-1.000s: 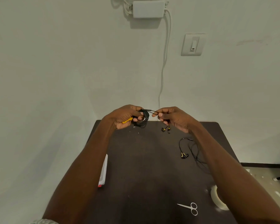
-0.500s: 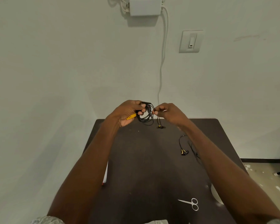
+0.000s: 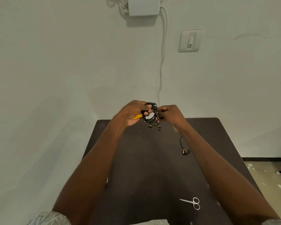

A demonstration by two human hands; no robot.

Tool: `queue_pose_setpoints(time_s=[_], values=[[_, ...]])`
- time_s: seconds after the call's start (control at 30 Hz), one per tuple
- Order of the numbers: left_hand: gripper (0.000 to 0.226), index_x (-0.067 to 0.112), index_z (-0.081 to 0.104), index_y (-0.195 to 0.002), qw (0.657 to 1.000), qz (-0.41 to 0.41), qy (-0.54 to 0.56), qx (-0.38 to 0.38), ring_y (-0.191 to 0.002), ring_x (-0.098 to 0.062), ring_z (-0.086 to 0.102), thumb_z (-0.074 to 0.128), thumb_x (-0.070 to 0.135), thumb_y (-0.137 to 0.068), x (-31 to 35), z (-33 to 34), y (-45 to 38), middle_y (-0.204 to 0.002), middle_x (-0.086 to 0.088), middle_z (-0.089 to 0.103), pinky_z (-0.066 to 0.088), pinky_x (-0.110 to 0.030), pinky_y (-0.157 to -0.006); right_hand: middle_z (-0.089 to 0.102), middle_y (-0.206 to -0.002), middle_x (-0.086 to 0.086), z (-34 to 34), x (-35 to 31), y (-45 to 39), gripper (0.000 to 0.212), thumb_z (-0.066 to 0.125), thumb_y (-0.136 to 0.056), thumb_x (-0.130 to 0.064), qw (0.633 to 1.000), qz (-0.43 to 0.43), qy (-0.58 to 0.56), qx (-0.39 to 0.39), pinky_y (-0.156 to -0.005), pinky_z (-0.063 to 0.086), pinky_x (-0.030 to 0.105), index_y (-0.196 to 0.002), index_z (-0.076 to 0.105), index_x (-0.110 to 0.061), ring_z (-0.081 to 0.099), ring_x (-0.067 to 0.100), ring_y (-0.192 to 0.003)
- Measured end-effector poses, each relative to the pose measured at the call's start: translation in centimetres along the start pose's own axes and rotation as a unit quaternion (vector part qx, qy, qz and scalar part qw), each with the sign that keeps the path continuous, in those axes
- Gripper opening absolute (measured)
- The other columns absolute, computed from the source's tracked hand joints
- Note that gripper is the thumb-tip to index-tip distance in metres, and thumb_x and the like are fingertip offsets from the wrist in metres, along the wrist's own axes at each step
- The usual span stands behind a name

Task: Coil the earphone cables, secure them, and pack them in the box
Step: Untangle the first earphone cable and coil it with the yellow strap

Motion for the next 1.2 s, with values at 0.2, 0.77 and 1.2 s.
queue_pose_setpoints(time_s=[0.2,0.77,1.2], values=[[0.010,-0.006,0.060,-0.091,1.000,-0.008,0.014,0.015,-0.046,-0.005,0.052,0.050,-0.008,-0.093,-0.3,0.7,-0.1,-0.071,-0.011,0.056,0.043,-0.012,-0.047,0.064,-0.068,0.004,0.3,0.2,0.4,0.016,0.062,-0.083,0.007,0.990,0.047,-0.129,-0.032,-0.061,0.048,0.025,-0.076,0.068,-0.006,0.058,0.015,-0.062],[0.015,0.003,0.061,-0.089,0.975,-0.172,-0.139,0.009,-0.044,-0.005,0.051,0.049,0.006,-0.097,0.4,0.2,-0.2,-0.061,-0.003,0.064,0.040,-0.021,-0.046,0.069,-0.077,0.001,0.2,0.4,0.1,0.016,0.068,-0.077,0.001,0.994,0.057,-0.088,-0.034,-0.071,0.038,0.034,-0.074,0.074,-0.014,0.054,0.020,-0.080],[0.020,0.007,0.060,-0.082,0.975,-0.198,-0.095,0.015,-0.042,-0.003,0.049,0.047,0.005,-0.097,-1.3,-1.2,-1.7,-0.056,0.001,0.061,0.032,-0.024,-0.063,0.062,-0.071,-0.001,1.0,-1.4,3.4,0.006,0.070,-0.079,-0.021,0.979,-0.038,0.013,0.198,-0.061,0.038,0.021,-0.076,0.075,-0.018,0.051,0.007,-0.066]])
Point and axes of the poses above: each hand's wrist, its own y-axis away from the middle knuckle, its own z-axis out of the palm, x = y × z, the point moved 3 cm from there along -y, towards the middle knuckle
